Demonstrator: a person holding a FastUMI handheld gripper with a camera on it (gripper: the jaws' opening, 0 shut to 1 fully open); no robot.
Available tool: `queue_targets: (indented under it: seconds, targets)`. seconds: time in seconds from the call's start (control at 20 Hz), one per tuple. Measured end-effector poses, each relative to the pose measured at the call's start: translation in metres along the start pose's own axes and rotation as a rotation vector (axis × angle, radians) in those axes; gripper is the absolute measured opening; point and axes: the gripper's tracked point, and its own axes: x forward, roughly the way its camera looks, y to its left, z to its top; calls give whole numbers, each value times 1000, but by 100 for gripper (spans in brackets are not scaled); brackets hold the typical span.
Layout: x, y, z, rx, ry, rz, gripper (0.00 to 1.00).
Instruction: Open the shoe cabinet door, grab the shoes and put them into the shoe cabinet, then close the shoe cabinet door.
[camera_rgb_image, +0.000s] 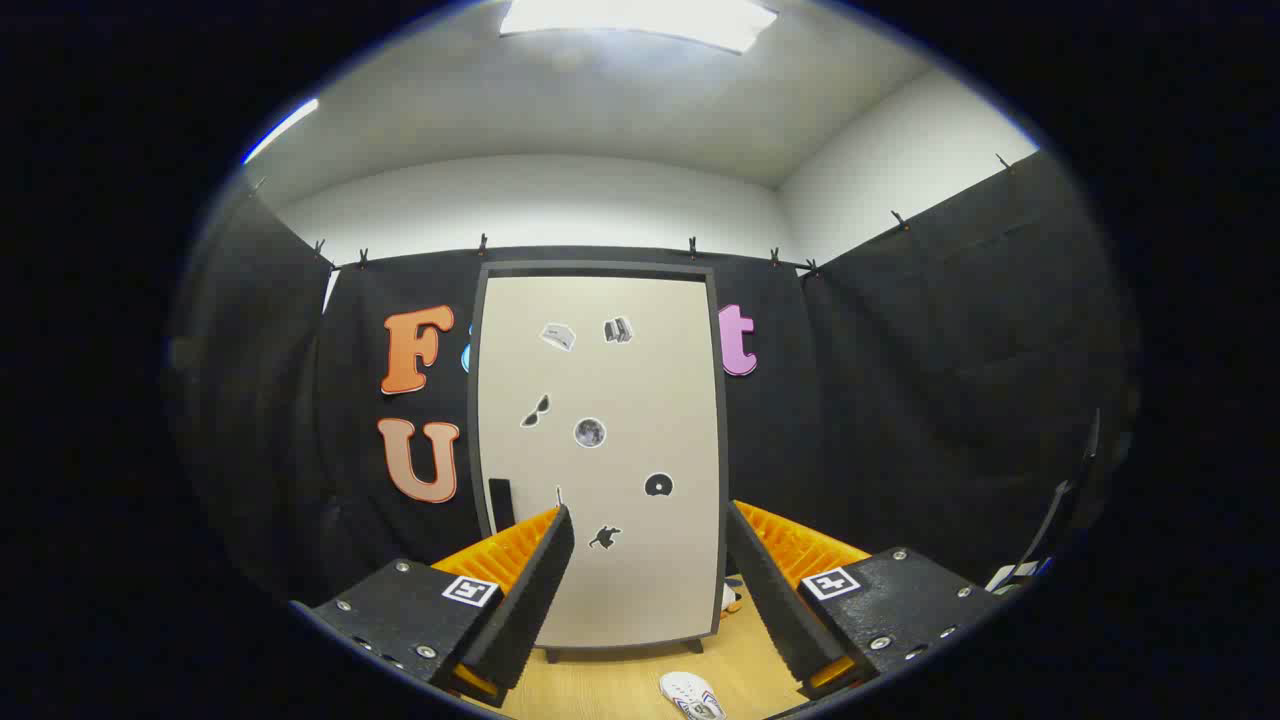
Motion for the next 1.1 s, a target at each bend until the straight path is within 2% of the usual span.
queue_targets:
  seconds: [0.65,1.1]
  targets:
    - [-9,41,16,-31,-11,57,95]
    - [37,91,-31,-38,70,119,95]
